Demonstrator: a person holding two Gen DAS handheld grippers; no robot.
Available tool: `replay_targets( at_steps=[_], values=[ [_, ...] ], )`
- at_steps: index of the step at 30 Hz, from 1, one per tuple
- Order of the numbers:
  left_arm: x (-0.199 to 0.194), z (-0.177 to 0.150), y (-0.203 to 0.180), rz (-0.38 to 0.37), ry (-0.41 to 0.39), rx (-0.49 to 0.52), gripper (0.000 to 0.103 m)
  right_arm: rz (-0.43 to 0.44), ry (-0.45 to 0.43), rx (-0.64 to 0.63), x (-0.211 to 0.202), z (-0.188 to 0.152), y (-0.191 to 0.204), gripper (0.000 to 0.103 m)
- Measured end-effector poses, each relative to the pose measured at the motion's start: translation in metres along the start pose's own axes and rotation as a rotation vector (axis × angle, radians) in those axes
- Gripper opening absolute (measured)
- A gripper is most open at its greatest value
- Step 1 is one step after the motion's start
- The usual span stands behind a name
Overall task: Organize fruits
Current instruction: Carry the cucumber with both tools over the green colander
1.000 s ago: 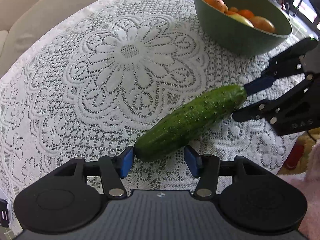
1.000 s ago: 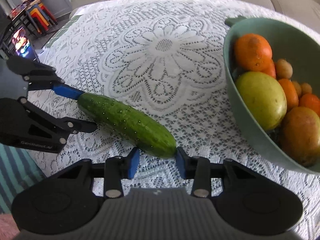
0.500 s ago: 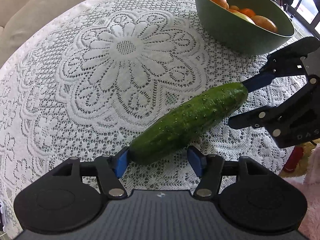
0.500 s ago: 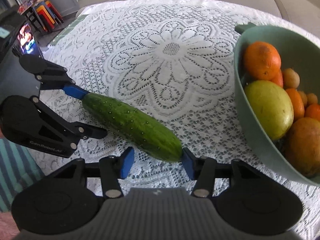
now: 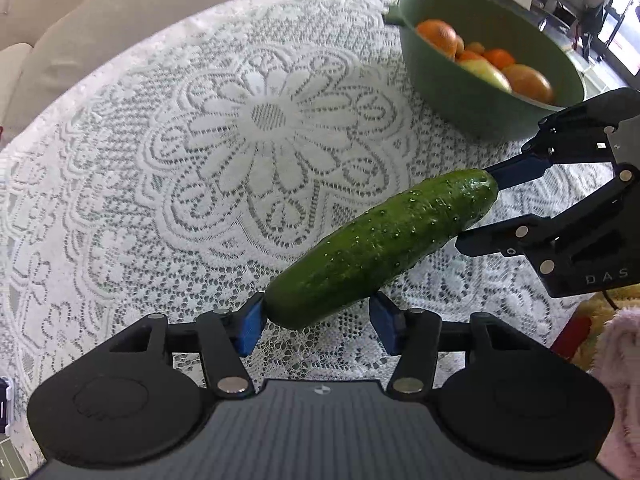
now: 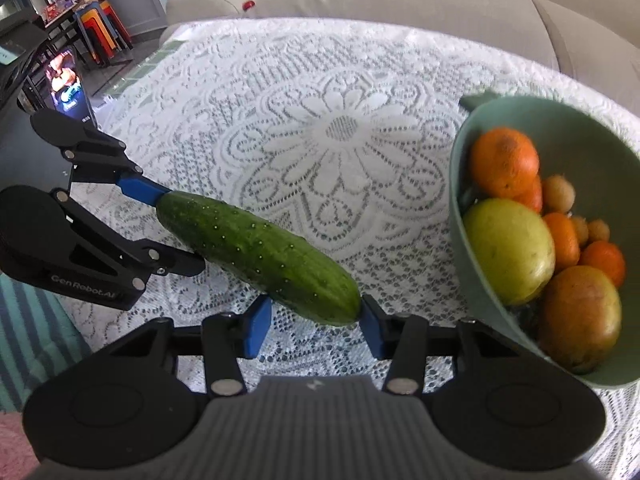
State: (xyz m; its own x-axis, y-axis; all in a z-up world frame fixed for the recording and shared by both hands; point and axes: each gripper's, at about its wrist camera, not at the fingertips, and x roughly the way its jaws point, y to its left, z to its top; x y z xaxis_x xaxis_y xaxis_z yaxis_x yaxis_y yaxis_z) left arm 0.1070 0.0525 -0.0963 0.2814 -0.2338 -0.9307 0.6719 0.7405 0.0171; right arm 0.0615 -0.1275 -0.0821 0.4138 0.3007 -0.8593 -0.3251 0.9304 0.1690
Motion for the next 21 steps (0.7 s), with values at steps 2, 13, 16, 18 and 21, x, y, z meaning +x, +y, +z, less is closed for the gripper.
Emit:
replay_targets(
  at_steps=[2,13,16,18,21],
  values=[
    [-0.008,0.002,-0.003,0.007,-0.009,-0.010,0.064,-0.003,-0.017,-0.013,-0.009,0.001,0.001,0.046],
    [-0.042,0.032,-0.035,0.060,-0.086,0.004,0.064,-0.033,-0.112,-0.031,-0.059,0.004,-0.018,0.046],
    [-0.046,0.043,-0.046,0.066,-0.112,0.008,0.064,-0.053,-0.139,-0.035,-0.073,0.003,-0.030,0.046],
    [-0.046,0.053,-0.053,0.066,-0.126,0.018,0.064,-0.065,-0.153,-0.032,-0.080,0.003,-0.040,0.046],
    [-0.044,0.069,-0.065,0.064,-0.137,0.039,0.064,-0.084,-0.166,-0.019,-0.087,0.002,-0.056,0.046]
  ],
)
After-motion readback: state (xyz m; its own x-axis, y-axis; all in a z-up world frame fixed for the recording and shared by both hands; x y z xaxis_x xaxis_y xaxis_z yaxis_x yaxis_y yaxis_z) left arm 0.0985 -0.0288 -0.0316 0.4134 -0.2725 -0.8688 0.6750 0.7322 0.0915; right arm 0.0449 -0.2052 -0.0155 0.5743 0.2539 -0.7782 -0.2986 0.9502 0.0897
